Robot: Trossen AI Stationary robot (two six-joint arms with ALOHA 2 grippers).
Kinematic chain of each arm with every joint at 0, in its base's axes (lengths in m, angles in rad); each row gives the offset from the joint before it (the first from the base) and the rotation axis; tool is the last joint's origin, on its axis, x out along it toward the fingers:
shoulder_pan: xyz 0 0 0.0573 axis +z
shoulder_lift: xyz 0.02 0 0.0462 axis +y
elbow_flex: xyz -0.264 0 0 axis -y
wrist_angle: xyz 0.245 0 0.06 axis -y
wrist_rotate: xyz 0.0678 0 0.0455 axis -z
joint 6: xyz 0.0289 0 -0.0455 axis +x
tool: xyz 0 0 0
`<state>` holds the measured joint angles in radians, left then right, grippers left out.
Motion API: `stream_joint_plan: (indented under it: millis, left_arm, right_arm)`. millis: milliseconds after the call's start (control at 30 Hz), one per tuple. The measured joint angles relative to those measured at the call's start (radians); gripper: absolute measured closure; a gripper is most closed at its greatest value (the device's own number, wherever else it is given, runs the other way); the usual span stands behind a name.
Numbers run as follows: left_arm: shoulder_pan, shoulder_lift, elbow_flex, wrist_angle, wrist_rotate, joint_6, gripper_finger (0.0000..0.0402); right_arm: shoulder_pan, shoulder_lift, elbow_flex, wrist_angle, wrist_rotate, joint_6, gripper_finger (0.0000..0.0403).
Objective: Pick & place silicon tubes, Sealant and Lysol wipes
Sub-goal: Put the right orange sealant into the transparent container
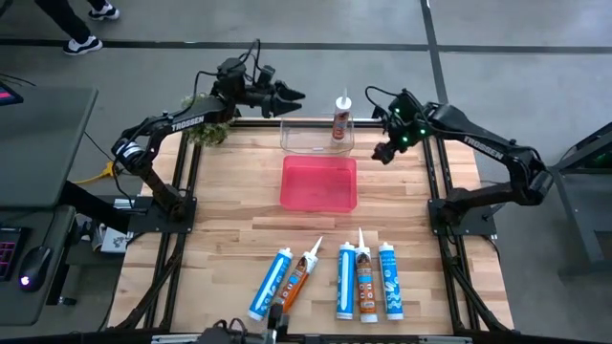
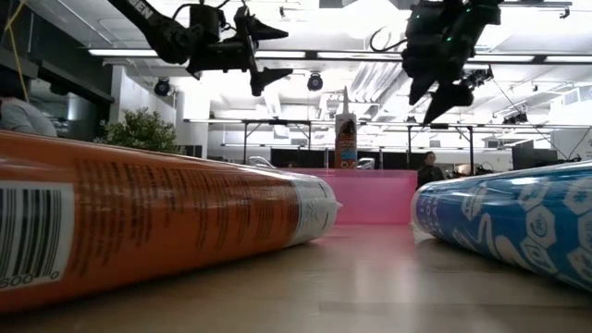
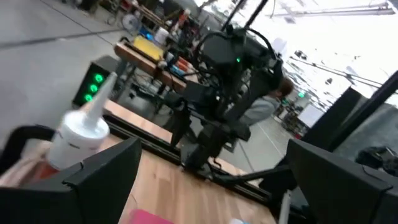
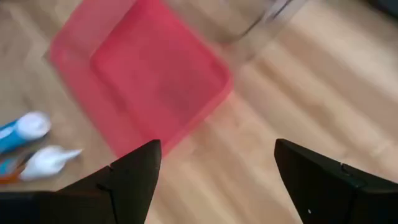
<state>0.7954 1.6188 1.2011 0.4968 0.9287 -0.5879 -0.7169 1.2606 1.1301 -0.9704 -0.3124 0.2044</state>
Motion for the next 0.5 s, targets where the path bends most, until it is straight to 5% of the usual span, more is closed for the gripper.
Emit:
stream_joint_plan:
  millis: [500]
  left_arm:
    - [-0.247,-0.015,0.0,-0.278,-0.079,-0.047,0.0005]
  right_arm:
    - [0.228,-0.042,0.0,-0.261,-0.025,0.079,0.0094]
